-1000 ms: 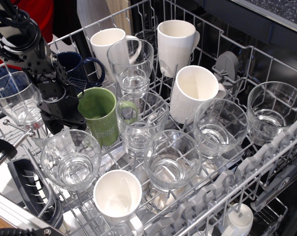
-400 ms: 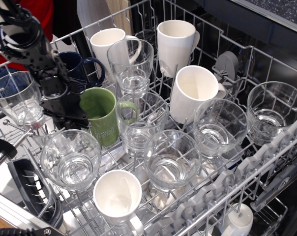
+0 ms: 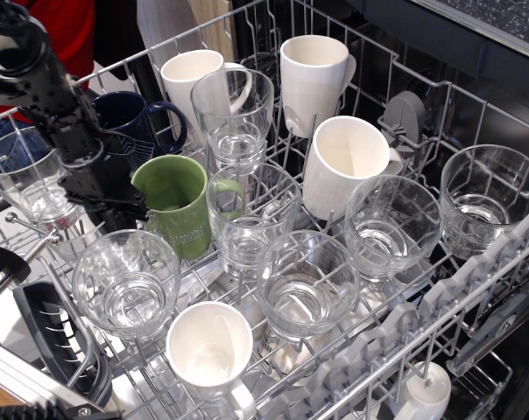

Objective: Pick up any cup

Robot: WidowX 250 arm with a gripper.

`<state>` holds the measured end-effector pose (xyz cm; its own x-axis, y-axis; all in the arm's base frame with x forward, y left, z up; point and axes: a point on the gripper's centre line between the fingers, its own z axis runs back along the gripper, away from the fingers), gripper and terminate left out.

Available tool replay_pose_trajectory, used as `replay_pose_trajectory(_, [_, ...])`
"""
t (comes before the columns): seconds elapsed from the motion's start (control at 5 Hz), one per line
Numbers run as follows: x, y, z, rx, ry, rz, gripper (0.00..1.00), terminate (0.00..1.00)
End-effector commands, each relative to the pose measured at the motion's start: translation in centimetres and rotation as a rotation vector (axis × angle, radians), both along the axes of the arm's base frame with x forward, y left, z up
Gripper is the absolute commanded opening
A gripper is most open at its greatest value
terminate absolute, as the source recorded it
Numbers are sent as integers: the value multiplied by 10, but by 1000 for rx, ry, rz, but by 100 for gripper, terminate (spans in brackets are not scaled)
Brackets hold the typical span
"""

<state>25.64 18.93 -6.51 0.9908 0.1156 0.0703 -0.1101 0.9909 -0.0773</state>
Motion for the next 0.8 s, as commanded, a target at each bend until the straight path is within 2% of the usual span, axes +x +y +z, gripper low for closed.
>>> replay_pose_trajectory(0.0, [14,6,81,114,-142,-34,0,0])
replay_pose_trajectory(0.2, [20,-1,109,221,-166,-50,0,0])
replay_pose_trajectory(0.4, [15,-8,127,266,-119,-52,0,0])
replay_pose_trajectory(0.6, [6,-13,137,307,-109,-88,0,100])
